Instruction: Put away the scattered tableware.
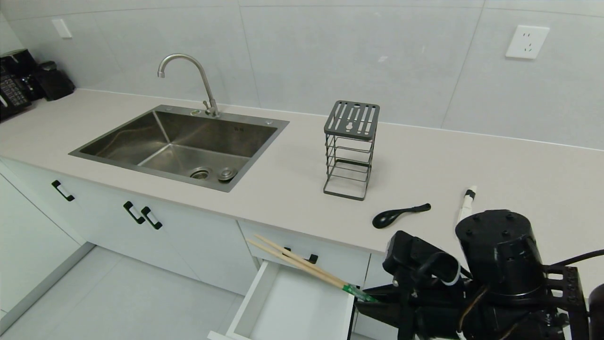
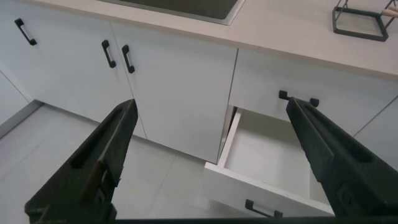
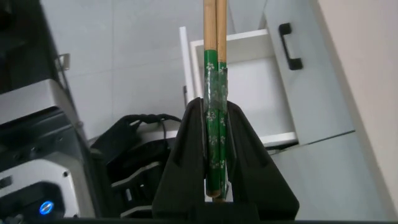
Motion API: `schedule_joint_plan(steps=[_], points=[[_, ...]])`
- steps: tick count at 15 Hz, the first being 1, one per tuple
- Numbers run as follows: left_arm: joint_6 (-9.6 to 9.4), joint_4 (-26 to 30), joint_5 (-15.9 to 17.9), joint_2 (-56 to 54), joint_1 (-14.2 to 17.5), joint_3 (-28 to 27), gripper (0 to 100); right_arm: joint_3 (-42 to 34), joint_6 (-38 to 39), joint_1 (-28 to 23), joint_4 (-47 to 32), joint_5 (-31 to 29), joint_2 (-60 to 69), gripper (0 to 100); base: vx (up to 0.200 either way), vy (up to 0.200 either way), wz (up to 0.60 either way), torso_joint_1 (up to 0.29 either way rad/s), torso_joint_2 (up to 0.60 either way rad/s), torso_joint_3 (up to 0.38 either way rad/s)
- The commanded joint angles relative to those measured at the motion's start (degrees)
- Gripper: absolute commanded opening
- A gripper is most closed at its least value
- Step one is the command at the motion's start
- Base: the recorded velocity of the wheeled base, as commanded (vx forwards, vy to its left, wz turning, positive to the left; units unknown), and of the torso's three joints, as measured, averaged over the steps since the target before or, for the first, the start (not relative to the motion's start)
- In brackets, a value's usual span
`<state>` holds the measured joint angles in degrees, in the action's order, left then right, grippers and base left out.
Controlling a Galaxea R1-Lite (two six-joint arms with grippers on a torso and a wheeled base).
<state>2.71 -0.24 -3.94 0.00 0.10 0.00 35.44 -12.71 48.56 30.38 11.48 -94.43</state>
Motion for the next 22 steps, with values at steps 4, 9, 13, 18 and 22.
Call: schedule_joint_plan(steps=[4,9,13,18,22], points=[[0.02,0.0,0.0,0.0,0.0,0.0,100,3.2,-0.1,2.9,-0.2,-6.5,-7.2,0,0.0,0.0,0.0,0.0,0.0,0.0],[0.02,0.0,0.0,0.0,0.0,0.0,100,6.2,0.1,3.5,-0.3,-6.6,-9.8,0,0.0,0.0,0.0,0.0,0.0,0.0],[0.02,0.0,0.0,0.0,0.0,0.0,100,9.8,0.1,4.5,-3.3,-7.4,-11.1,0,0.0,0.0,0.0,-0.188,0.37,0.184],[0.02,0.0,0.0,0.0,0.0,0.0,100,10.7,0.1,6.1,-3.6,-9.5,-12.3,0,0.0,0.0,0.0,-0.28,0.55,0.269],[0.02,0.0,0.0,0.0,0.0,0.0,100,11.8,0.1,6.6,-3.6,-9.5,-13.0,0,0.0,0.0,0.0,-0.268,0.53,0.261]])
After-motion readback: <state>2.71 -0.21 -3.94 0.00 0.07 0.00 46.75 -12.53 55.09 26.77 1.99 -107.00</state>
